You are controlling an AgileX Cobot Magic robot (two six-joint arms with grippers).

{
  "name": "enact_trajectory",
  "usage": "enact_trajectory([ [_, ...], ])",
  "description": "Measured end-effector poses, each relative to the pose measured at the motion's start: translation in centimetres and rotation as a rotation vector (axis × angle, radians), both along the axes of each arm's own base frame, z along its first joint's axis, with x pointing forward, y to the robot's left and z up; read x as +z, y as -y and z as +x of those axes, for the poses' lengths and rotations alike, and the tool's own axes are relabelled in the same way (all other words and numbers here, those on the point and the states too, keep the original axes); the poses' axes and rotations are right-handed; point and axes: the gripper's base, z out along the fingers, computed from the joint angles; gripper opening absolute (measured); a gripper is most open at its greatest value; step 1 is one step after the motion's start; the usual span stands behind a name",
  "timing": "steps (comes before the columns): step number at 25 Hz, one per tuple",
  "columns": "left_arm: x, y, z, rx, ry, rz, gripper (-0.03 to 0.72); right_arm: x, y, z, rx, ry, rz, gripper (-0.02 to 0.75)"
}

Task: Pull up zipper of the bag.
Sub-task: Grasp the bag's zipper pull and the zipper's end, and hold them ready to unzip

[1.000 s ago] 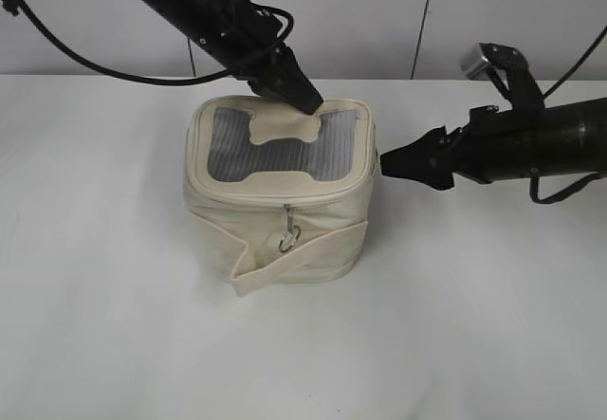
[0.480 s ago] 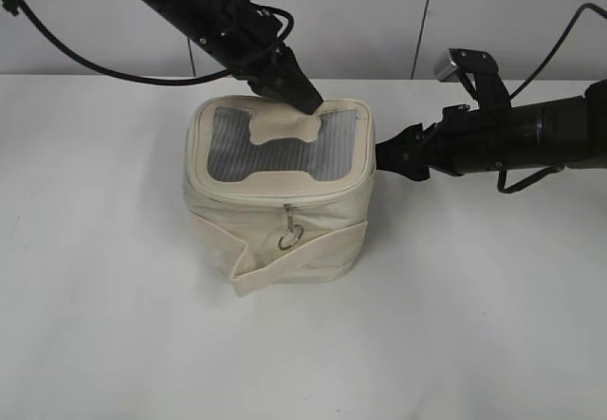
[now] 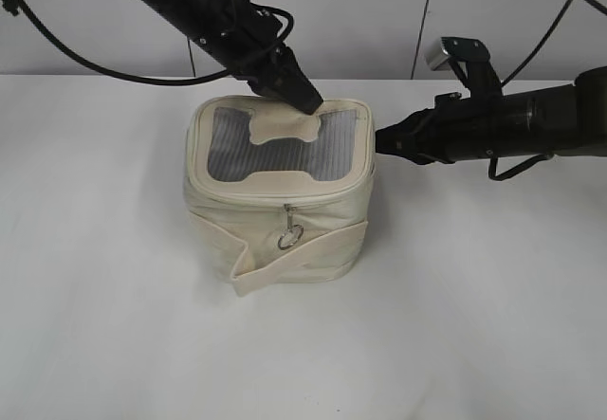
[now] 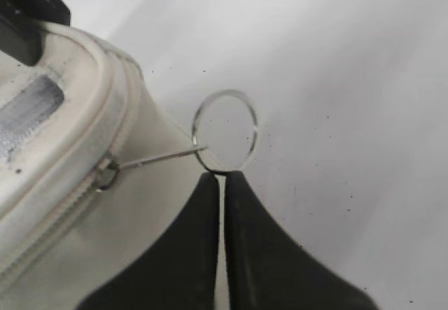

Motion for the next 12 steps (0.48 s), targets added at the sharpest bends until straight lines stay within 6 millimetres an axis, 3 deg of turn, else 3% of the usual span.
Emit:
enact_trajectory([
  [8,0.02,0.00,0.01,0.003,-0.002,0.000,0.050,-0.33,0.00,-0.43,0.051,-0.023,-0.039,0.020],
  [12,0.01,-0.01,0.02,0.006,-0.003,0.001,0.050,-0.64,0.05,-0.83,0.089,-0.053,-0.072,0.193],
])
